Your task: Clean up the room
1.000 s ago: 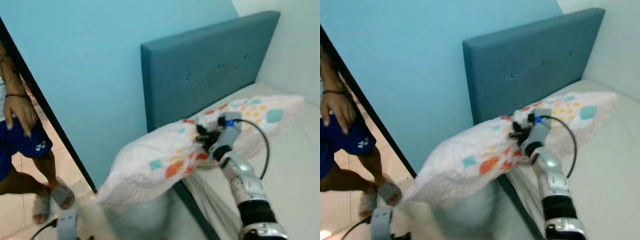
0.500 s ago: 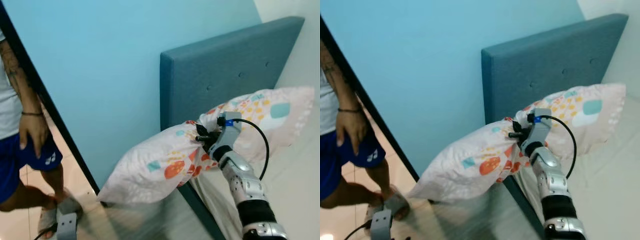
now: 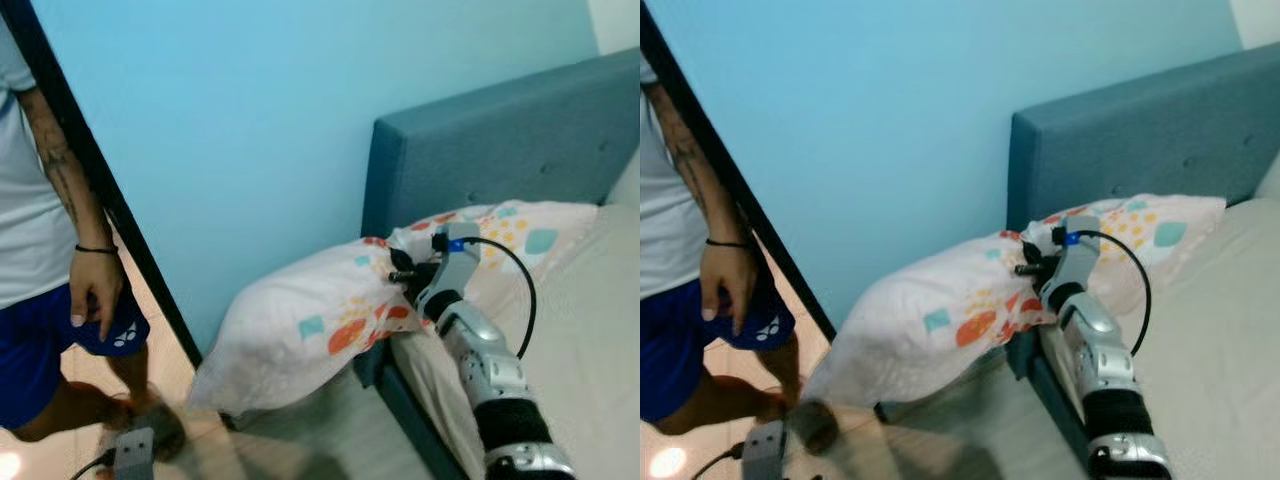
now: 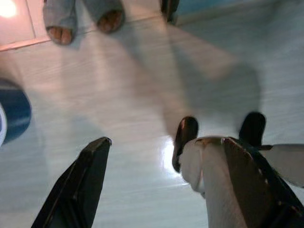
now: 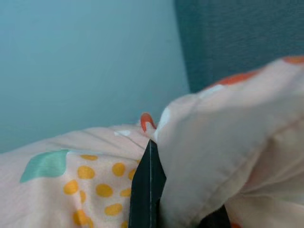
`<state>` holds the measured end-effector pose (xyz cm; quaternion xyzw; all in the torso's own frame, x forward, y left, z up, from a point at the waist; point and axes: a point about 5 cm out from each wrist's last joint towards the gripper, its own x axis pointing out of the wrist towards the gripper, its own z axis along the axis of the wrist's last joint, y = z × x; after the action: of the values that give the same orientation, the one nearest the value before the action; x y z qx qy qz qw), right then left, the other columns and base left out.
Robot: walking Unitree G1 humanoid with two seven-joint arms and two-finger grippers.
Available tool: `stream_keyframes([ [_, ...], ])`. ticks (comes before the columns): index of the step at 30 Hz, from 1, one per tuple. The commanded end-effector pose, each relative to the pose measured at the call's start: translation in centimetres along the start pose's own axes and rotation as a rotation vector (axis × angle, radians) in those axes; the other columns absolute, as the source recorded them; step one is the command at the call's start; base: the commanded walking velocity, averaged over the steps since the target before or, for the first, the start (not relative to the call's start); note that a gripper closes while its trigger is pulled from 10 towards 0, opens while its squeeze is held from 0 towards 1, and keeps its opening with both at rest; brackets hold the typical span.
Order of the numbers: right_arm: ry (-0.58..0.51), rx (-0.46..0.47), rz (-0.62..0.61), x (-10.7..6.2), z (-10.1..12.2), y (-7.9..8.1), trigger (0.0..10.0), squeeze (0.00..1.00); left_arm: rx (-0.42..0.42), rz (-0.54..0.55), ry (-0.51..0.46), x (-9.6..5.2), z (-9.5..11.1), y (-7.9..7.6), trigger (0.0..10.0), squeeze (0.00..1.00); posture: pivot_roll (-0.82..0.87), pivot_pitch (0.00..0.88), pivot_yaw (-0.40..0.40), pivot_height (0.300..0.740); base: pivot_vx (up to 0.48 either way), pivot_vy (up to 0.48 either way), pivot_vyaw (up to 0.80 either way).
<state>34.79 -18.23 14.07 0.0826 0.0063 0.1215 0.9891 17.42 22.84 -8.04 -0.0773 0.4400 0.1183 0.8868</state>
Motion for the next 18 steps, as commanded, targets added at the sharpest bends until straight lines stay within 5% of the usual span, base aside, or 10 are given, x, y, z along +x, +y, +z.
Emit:
stream_keyframes([
  [1,-0.092,-0.030,0.030,0.4,2.0,0.6,10.0,0.00,-0.011,0.012,0.034,-0.2,-0.8,0.4,10.0,0.00,-0.12,0.082,0.028,0.740,0.277,-0.390,0.00],
  [7,-0.165,0.017,0.120,0.3,2.7,2.2,10.0,0.00,-0.012,0.016,0.035,-0.2,-1.0,0.3,10.0,0.00,-0.12,0.087,0.029,0.740,0.278,-0.388,0.00],
  [15,-0.162,0.008,0.167,0.8,2.9,3.4,10.0,0.00,-0.017,0.012,0.035,-0.2,-1.0,0.3,10.0,0.00,-0.13,0.089,0.022,0.740,0.284,-0.385,0.80],
  [18,-0.148,0.003,0.180,0.8,2.7,3.7,10.0,0.00,-0.033,0.027,0.029,-0.2,-1.1,0.4,10.0,0.00,-0.13,0.093,0.019,0.740,0.000,0.000,0.00],
])
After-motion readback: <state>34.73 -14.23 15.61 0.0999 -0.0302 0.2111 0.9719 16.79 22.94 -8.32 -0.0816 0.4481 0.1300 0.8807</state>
